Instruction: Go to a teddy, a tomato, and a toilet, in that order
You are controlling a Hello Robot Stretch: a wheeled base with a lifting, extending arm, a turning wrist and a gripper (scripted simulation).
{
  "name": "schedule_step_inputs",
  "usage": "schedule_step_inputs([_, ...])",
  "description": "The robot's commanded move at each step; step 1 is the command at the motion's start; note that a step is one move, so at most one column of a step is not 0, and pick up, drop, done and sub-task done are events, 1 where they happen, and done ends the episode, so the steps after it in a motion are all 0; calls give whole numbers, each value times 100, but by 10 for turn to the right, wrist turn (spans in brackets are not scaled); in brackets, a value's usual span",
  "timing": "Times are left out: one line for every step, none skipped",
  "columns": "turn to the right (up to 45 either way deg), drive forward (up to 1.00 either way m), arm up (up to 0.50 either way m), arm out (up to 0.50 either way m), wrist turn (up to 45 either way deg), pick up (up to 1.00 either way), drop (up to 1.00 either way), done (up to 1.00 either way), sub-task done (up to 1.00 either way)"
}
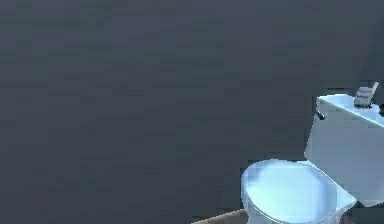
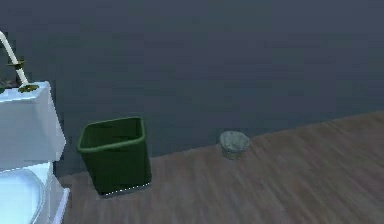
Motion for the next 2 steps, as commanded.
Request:
schedule_step_inputs([0, 10, 0, 0, 0, 0, 0, 0, 0])
schedule_step_inputs([330, 0, 0, 0, 0, 0, 0, 0, 0])
